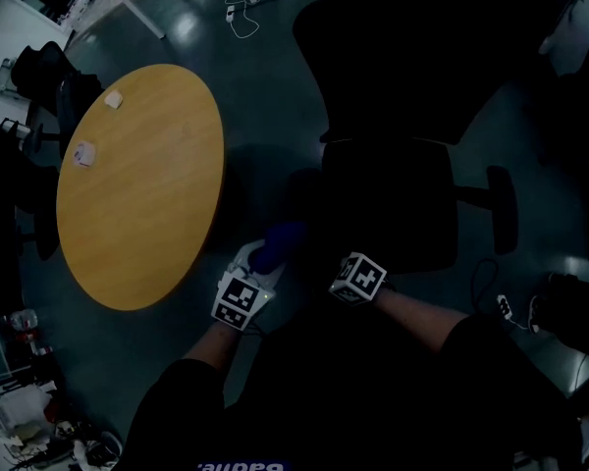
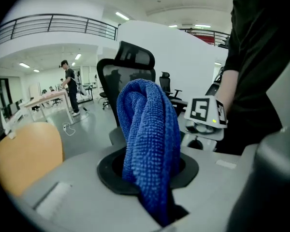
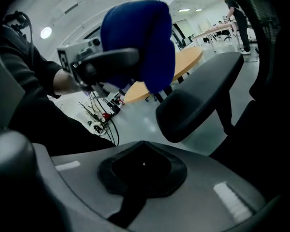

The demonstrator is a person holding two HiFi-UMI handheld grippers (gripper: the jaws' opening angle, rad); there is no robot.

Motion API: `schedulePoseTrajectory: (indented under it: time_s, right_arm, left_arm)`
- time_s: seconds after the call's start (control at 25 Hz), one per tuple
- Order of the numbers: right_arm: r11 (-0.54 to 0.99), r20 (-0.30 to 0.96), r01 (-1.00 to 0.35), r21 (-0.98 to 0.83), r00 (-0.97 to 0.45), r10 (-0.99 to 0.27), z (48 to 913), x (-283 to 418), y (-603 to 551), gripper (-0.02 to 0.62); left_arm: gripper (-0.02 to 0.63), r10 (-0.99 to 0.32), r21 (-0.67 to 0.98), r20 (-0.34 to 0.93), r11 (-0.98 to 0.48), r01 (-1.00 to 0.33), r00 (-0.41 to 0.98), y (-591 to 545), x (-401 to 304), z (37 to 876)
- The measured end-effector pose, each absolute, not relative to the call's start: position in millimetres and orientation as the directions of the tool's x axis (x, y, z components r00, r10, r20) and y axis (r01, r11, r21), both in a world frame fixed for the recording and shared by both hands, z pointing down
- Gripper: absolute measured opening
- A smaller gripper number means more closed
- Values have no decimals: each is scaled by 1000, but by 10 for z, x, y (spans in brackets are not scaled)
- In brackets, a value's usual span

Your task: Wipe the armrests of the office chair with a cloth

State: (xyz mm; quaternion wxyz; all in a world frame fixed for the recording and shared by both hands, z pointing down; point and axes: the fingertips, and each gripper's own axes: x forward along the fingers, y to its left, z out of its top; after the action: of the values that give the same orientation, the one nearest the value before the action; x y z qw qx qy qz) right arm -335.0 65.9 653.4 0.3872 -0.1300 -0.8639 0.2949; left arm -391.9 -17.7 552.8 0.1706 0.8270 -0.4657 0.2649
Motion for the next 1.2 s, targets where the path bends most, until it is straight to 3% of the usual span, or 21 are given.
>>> schedulePoseTrajectory:
  time_s: [0.2,0.44,0.88,1.2]
  right_arm:
    - [772,560,17,-635,-678,476,6492,-3348,730,4]
    - [764,550,-24,-645,-709,442,6543,-3364,701,5]
    - [738,501,-100,-668,-794,345,6477,-3268,532,5]
    - [705,460,-93,-703,-816,351,6484,-3406,594,5]
  left_arm:
    - [109,-730,-42,544,-516,-855,414,-921,-4116,5232]
    - [109,-688,-88,544,-617,-782,481,-1691,-3877,5229]
    - [109,-525,-145,699,-769,-622,485,-2204,-3620,5944]
    - [110,-412,-82,756,-831,-551,509,-2036,-3440,6320]
